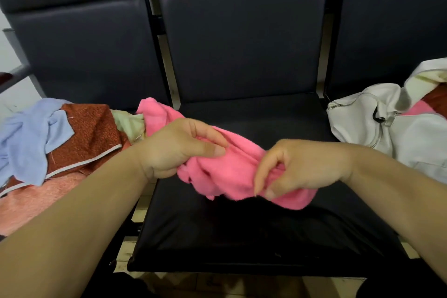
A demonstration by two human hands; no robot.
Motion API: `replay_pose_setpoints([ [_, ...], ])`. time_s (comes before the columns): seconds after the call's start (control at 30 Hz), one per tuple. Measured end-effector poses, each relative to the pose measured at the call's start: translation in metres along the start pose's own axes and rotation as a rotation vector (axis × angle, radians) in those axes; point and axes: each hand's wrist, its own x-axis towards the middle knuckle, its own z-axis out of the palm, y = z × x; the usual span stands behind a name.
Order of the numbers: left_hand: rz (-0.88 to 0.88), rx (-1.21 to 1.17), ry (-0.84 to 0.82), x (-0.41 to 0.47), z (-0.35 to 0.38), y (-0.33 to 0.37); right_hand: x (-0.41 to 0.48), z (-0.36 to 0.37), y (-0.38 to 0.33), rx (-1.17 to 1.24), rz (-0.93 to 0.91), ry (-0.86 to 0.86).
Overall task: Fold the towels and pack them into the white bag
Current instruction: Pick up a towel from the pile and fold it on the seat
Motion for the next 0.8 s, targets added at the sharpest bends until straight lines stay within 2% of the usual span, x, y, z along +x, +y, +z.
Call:
replay_pose_setpoints([
  [0.07, -0.003, 0.036, -0.05, -0.004, 0.009, 0.012, 0.003, 0.0, 0.004, -0.148, 0.089, 0.031],
  [0.13, -0.041, 0.207, -0.194, -0.008, 0.011, 0.014, 0.003, -0.005, 0.008, -0.098, 0.105, 0.13],
  [0.2, -0.1, 0.409, -0.374, -0.01, 0.008, 0.009, -0.001, -0.01, 0.012, 0.148, 0.075, 0.228],
  [0.3, -0.125, 0.651, -0.36, -0.007, 0.003, -0.001, -0.006, -0.012, 0.016, 0.508, -0.034, 0.36],
  [0.37, -0.082, 0.607, -0.227, -0.004, 0.003, -0.001, -0.006, -0.007, 0.014, 0.62, -0.083, 0.365],
  [0.43, -0.053, 0.438, -0.062, 0.001, 0.001, 0.001, -0.009, -0.007, 0.007, 0.59, -0.133, 0.317],
  [0.53, -0.044, -0.059, 0.131, 0.005, 0.004, 0.004, -0.016, -0.008, -0.004, 0.35, -0.093, 0.187],
  [0.6, -0.032, -0.236, 0.196, 0.012, 0.004, 0.0, -0.017, -0.007, -0.005, 0.189, -0.018, 0.087],
  [0.7, 0.043, -0.238, 0.081, 0.011, 0.003, 0.003, -0.013, -0.005, -0.002, 0.065, 0.05, 0.09],
  [0.8, 0.031, 0.033, -0.171, -0.003, 0.009, 0.02, -0.014, -0.012, -0.001, 0.064, 0.057, 0.2],
])
